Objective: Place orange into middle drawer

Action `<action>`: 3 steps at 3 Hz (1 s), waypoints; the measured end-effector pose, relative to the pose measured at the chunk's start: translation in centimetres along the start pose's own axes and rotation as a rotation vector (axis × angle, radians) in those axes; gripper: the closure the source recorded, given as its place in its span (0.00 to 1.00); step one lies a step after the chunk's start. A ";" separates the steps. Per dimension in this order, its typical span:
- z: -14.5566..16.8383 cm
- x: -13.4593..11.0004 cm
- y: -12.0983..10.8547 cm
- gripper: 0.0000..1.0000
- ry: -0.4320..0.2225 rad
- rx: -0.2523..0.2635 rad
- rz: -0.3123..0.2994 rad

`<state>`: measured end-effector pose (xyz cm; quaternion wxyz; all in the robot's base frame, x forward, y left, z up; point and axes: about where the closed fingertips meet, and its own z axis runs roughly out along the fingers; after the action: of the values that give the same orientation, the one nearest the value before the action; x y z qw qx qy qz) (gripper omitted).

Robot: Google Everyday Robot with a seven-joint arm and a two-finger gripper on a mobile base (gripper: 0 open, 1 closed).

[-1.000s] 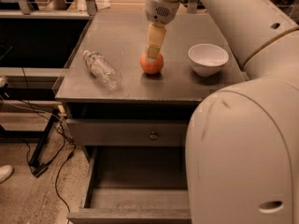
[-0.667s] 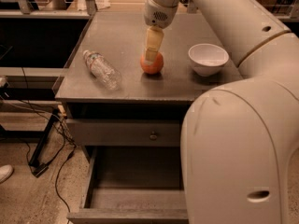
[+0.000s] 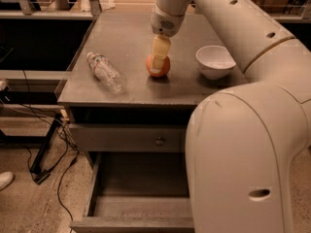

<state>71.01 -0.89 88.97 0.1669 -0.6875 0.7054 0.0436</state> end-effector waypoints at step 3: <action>4.1 1.8 -0.1 0.00 -0.023 -0.028 0.033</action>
Offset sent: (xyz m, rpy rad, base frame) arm 0.0061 -0.0121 -0.0287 0.0067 0.0381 -0.0085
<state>71.83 -1.41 84.63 0.1646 -0.6776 0.7139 0.0643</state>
